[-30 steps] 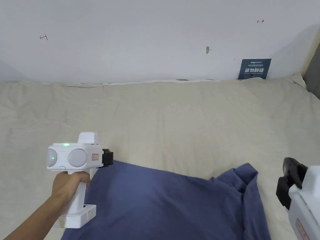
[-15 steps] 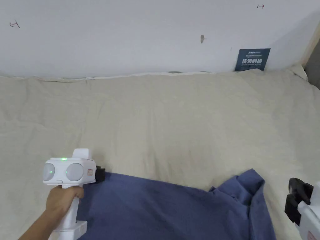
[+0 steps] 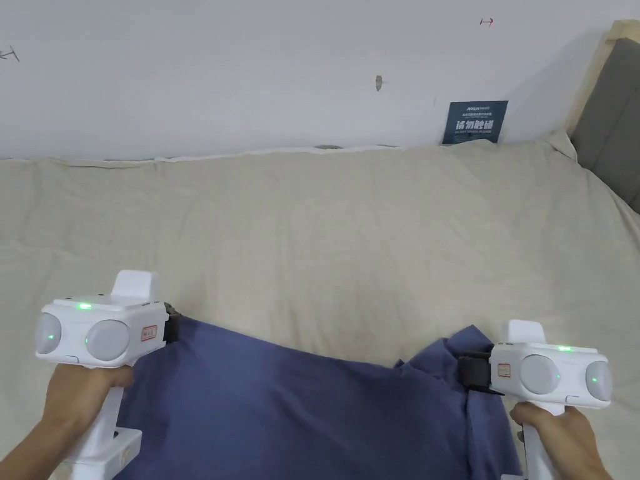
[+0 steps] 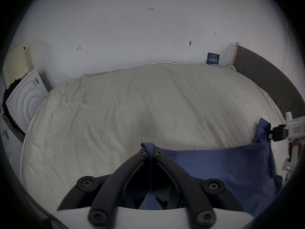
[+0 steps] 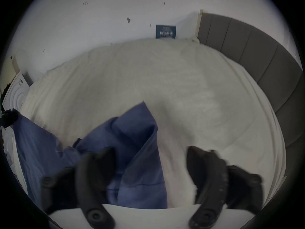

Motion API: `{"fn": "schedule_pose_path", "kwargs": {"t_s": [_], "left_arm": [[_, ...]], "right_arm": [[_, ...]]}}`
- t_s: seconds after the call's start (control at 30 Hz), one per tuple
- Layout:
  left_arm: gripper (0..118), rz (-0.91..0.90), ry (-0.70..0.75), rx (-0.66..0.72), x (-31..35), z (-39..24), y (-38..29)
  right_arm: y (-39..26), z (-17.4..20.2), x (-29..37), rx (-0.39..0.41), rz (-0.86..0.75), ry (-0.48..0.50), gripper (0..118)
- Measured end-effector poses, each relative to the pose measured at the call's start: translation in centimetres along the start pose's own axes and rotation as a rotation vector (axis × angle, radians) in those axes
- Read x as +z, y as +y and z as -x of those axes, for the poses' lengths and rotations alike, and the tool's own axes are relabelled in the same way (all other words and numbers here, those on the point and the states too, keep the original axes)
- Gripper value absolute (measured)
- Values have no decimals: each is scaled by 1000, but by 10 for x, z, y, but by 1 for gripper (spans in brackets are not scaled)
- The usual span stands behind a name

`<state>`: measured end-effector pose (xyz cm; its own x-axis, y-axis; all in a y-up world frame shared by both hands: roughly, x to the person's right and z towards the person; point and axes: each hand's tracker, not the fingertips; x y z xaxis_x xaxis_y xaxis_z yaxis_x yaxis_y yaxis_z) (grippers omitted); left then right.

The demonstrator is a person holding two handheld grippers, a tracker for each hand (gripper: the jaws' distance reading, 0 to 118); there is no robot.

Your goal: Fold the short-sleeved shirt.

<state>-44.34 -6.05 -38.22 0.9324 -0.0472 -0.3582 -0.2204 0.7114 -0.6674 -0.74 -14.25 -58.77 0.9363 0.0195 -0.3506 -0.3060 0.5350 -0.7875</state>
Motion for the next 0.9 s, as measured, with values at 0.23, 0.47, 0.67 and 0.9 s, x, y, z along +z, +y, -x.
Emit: {"fn": "schedule_pose_path", "kwargs": {"t_s": [0.23,0.47,0.67,0.9], "left_arm": [[3,3,14,16,17,4,-12],[3,-47,38,113,52,10,-22],[3,-183,41,207,120,20,4],[3,-420,108,180,221,39,76]], "right_arm": [[-18,9,6,34,19,26,6],[-10,-8,71,76,-189,70,5],[23,-13,172,138,-404,104,5],[77,4,292,230,-737,61,5]]}}
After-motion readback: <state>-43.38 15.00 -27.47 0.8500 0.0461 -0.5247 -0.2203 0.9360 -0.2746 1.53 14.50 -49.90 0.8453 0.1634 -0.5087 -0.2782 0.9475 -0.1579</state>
